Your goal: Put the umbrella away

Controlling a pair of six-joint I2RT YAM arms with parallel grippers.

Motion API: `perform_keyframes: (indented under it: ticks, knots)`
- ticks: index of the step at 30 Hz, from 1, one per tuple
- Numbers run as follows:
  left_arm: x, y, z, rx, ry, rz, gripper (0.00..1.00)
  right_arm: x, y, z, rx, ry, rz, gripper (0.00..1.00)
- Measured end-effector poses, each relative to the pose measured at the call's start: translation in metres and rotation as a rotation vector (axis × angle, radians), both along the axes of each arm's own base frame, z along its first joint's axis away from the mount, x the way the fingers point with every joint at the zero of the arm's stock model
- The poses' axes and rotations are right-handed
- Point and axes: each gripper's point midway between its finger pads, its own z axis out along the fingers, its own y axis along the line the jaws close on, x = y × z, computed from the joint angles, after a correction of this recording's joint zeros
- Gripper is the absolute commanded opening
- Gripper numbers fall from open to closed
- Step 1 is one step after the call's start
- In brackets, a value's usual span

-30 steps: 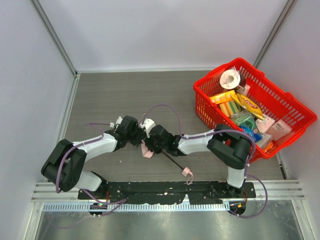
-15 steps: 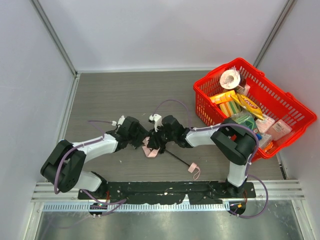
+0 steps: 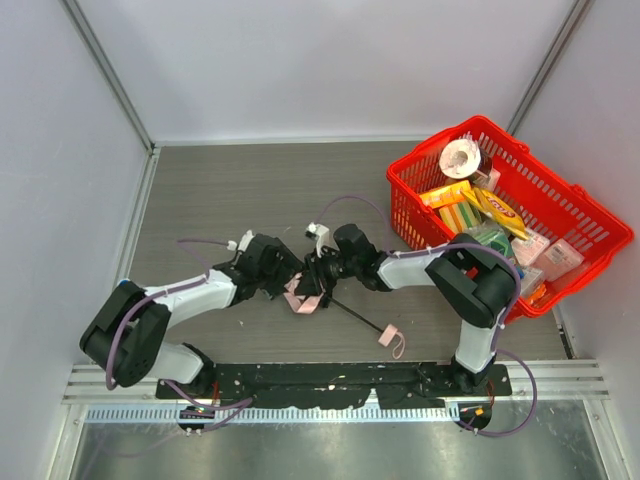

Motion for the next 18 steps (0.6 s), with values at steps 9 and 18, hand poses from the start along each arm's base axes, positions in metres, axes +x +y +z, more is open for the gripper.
perform_keyframes:
  ticks: [9, 18]
  knots:
    - [-0.007, 0.000, 0.015, -0.101, -0.034, 0.045, 0.10, -0.014, 0.003, 0.006, 0.018, 0.037, 0.041, 0.01]
    - [-0.003, 0.001, 0.078, -0.206, -0.241, 0.046, 0.00, -0.011, -0.002, 0.060, -0.060, -0.067, -0.026, 0.72]
